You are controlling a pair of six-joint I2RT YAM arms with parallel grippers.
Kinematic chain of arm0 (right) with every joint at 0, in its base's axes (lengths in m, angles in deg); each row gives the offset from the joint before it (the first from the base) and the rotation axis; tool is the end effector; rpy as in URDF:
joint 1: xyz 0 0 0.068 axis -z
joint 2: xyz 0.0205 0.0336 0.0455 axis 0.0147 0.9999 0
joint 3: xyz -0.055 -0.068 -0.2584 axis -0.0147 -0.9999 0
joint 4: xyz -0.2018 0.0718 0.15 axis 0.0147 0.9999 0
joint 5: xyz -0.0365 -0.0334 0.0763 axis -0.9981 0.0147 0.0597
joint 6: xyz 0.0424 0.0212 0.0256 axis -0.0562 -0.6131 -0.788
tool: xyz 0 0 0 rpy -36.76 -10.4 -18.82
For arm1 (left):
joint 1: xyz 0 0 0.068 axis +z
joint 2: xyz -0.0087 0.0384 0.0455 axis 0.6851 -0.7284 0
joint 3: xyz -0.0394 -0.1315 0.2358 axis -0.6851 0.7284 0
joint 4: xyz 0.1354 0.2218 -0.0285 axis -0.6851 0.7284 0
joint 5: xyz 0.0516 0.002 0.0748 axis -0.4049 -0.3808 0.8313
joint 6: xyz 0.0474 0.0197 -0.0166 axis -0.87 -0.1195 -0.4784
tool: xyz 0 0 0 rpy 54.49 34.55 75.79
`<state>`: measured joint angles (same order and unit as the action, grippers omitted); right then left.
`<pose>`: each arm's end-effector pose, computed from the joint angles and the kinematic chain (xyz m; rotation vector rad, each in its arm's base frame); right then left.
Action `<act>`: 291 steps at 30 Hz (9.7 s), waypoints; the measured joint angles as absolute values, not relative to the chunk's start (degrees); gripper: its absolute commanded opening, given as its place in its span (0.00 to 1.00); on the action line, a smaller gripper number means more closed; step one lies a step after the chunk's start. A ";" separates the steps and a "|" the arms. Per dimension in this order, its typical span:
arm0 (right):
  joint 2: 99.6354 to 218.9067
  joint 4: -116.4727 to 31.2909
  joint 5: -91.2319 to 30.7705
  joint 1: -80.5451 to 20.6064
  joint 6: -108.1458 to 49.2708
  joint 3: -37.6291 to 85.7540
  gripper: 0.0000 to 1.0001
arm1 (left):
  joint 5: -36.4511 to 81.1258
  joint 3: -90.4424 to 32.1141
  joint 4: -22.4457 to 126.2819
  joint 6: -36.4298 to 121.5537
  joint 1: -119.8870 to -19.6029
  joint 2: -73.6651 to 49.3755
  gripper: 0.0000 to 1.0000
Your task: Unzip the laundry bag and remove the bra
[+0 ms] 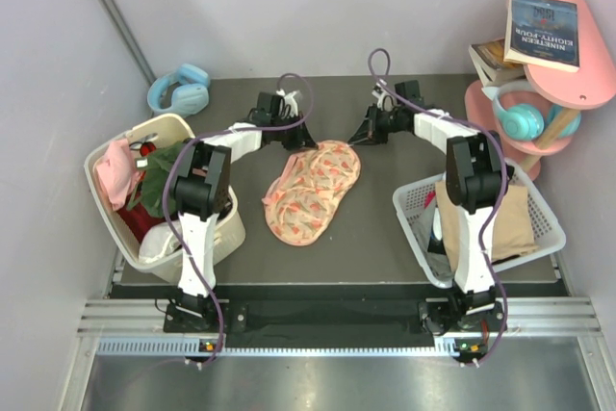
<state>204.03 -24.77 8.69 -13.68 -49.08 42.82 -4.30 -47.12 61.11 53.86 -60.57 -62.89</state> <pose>0.4607 0.1314 0.1756 -0.0917 2.4772 1.2931 0.4565 -0.1637 0.1607 0.2077 2.3814 -1.0521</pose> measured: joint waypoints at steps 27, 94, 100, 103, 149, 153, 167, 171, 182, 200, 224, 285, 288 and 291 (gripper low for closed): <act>200.56 -27.22 6.31 -10.60 -55.38 33.59 0.00 | 19.00 -40.24 59.74 73.11 -60.59 -54.84 0.00; 180.47 -35.13 -36.57 -52.13 -29.23 18.71 0.59 | 48.62 -42.99 84.85 49.55 -64.70 -16.64 0.99; 185.89 -34.39 -39.02 -53.40 -28.97 20.74 0.51 | 48.60 -41.09 86.88 50.38 -64.35 -12.29 0.99; 187.81 -33.54 -40.24 -54.05 -28.69 22.25 0.49 | 48.40 -41.09 87.26 50.56 -64.22 -11.74 0.99; 168.99 -33.95 -48.92 -37.22 -44.88 18.73 0.00 | 42.39 -40.02 88.17 48.59 -62.84 -14.17 0.99; 167.14 -34.30 -51.65 -34.25 -47.97 13.97 0.00 | 41.41 -40.15 87.82 48.57 -62.84 -15.85 0.99; 164.84 -29.65 -61.36 -28.31 -56.75 9.44 0.00 | 38.87 -40.15 87.47 48.59 -62.84 -18.19 0.99; 164.89 -27.20 -63.08 -27.04 -58.22 9.16 0.00 | 38.46 -40.15 87.45 48.61 -62.84 -18.98 0.99; 168.49 -21.01 -64.37 -22.91 -60.45 9.49 0.00 | 37.67 -40.37 87.47 48.61 -62.84 -20.53 0.99; 165.32 -16.31 -63.41 -18.32 -64.32 9.73 0.62 | 37.41 -46.55 87.69 48.57 -62.84 -25.60 0.95; 154.83 -21.86 -47.48 -18.30 -56.56 9.90 0.85 | 19.55 -49.07 90.34 49.70 -73.07 -51.78 0.86; 149.24 -20.25 -41.53 -18.30 -49.82 5.97 0.85 | 58.54 -59.23 93.75 43.85 -75.52 -19.13 0.00; 149.24 -20.71 -41.66 -18.30 -49.87 5.97 0.85 | 66.39 -59.21 95.87 43.87 -75.39 -14.71 0.00; 149.83 -21.25 -41.64 -18.30 -50.20 5.97 0.85 | 73.06 -59.34 96.44 43.21 -75.30 -9.84 0.00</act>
